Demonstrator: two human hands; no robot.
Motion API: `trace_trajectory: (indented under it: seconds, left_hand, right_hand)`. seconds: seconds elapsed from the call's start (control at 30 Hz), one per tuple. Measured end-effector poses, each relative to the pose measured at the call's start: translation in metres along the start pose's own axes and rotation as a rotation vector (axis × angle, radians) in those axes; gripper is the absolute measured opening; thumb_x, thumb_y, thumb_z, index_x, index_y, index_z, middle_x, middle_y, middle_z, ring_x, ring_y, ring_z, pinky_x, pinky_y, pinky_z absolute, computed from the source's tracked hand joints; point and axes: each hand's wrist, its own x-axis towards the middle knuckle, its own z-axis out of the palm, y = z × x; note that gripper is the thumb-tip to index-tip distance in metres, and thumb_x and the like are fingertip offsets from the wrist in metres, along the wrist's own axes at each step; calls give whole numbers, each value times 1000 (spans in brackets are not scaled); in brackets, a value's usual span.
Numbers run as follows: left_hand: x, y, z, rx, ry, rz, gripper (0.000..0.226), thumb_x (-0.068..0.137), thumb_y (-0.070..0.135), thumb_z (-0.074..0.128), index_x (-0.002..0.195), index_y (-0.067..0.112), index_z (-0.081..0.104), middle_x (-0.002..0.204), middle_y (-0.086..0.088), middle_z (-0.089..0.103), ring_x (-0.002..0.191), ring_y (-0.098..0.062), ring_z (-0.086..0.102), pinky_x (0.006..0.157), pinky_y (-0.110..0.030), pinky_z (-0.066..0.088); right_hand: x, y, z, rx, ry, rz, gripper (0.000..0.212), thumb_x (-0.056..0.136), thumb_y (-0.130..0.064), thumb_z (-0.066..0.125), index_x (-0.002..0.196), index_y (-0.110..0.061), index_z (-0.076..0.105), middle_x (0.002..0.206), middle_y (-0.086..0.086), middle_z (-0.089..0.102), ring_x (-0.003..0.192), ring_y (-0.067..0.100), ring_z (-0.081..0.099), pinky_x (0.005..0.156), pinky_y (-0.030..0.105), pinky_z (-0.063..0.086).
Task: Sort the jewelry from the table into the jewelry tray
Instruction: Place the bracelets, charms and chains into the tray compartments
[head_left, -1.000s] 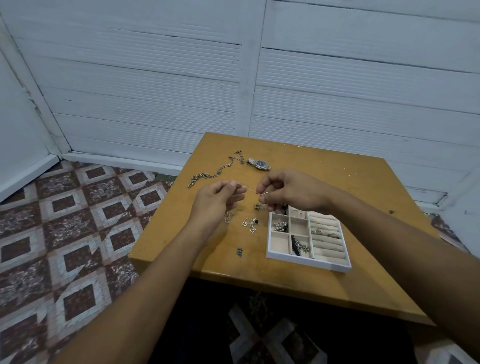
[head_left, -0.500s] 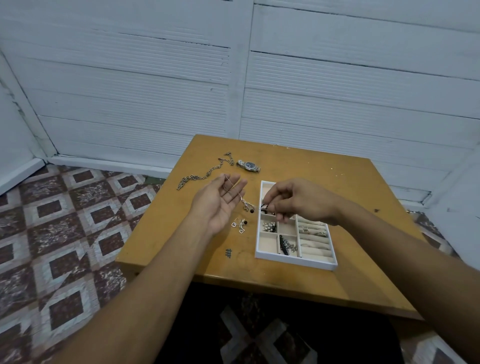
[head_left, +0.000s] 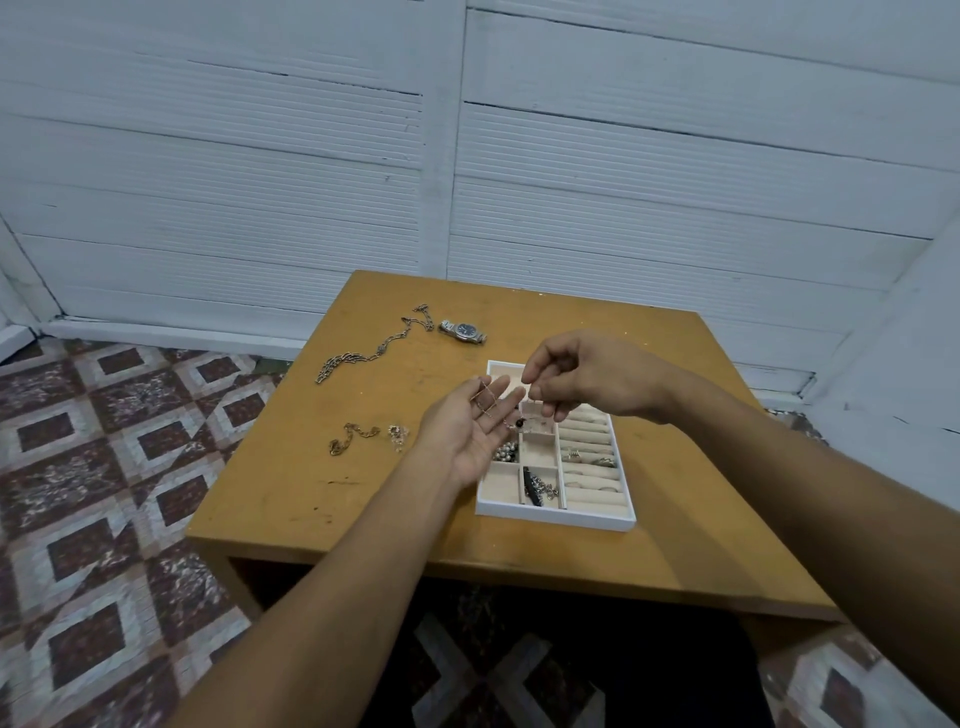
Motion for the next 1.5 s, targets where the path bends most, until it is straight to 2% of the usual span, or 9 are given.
trace_trajectory:
  seconds: [0.1,0.4,0.53,0.67,0.77,0.93,1.2,1.37,1.5]
  left_hand:
    - [0,-6,7,109,-6,0,14,101,18,42,102,12,54,94,-3,71,85,-18,68,73,-31,49]
    - [-1,-14,15,377,-60,22,15,100,14,42,95,8,54,114,-21,66,98,-30,63,101,-47,46]
    - [3,-16,14,419,-66,18,16,99,14,43,92,8,56,108,-20,69,101,-29,65,103,-46,44]
    - [1,-16,15,415,-87,-27,15,98,9,43,91,6,56,78,-8,70,73,-20,64,99,-46,47]
    - [-3,-16,16,430,-63,-30,16,98,9,44,95,4,59,80,-9,67,73,-21,63,89,-41,50]
    - [-9,-11,19,422,-16,-42,31,98,9,43,126,-4,51,98,-14,66,90,-26,62,87,-36,50]
    - [-19,-4,21,415,-40,-40,16,98,10,42,110,6,51,87,-9,57,75,-21,53,76,-31,47]
    - [-29,3,16,440,-38,-17,29,99,13,44,125,2,47,113,-15,63,107,-30,59,103,-40,43]
    - [-39,9,-6,480,-11,75,16,98,15,49,110,6,55,110,-11,66,104,-26,65,97,-39,50]
  right_hand:
    - [2,1,-1,-27,21,8,14,90,4,58,104,7,60,81,19,65,63,14,64,59,20,55]
    - [13,20,5,-167,174,37,19,85,1,59,102,-6,61,84,13,73,69,20,64,66,33,54]
    - [14,25,9,-171,209,50,22,84,2,56,104,-7,59,86,11,74,67,17,64,65,29,54]
    - [16,28,11,-195,243,63,22,83,-1,60,104,-11,61,83,5,74,67,13,64,59,21,49]
    - [18,30,13,-193,246,65,22,83,-2,61,103,-12,61,81,2,73,65,10,63,50,12,38]
    - [18,33,16,-215,220,72,23,84,-4,61,105,-14,59,84,1,74,76,12,67,61,19,43]
    - [19,40,19,-195,219,93,20,84,-5,63,102,-14,60,82,7,74,81,24,69,64,28,47]
    - [15,37,19,-198,222,88,18,86,-11,65,102,-16,60,81,5,74,76,20,67,60,27,46]
    - [16,35,25,-165,221,75,17,85,-12,66,100,-17,60,79,2,72,67,11,65,57,25,44]
